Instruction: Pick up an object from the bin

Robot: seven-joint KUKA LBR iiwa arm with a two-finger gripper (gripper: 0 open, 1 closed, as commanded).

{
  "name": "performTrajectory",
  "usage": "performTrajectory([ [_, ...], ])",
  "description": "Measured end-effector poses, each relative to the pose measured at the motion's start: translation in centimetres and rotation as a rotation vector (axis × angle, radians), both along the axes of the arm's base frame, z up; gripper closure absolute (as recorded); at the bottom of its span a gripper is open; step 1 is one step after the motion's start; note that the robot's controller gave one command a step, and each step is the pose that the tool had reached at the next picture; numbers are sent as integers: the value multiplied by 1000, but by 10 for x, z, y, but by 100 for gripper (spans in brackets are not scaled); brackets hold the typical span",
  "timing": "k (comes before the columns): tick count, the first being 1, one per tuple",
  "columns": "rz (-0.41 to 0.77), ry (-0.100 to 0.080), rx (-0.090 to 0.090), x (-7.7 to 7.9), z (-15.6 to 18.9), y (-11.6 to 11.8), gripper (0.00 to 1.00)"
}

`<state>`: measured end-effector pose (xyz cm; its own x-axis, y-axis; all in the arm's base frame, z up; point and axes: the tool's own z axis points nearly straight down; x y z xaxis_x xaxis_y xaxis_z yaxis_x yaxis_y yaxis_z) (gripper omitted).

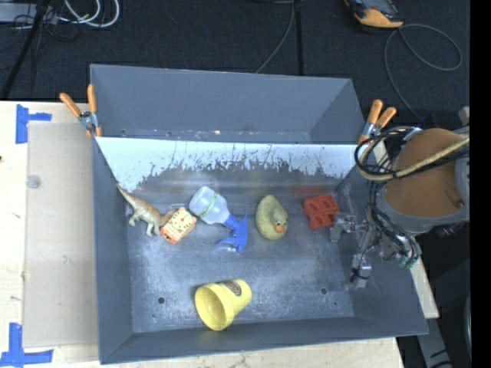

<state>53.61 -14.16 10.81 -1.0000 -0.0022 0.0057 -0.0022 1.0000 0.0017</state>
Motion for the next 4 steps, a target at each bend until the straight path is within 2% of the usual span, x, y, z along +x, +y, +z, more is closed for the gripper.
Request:
performTrajectory([
  [1, -313, -3, -1, 46, -4, -8, 0],
  [2, -185, -13, -3, 10, -21, -1, 0],
  [3, -525, 20, -1, 82, -33, 2, 100],
  [4, -525, -1, 0, 87, -32, 3, 100],
])
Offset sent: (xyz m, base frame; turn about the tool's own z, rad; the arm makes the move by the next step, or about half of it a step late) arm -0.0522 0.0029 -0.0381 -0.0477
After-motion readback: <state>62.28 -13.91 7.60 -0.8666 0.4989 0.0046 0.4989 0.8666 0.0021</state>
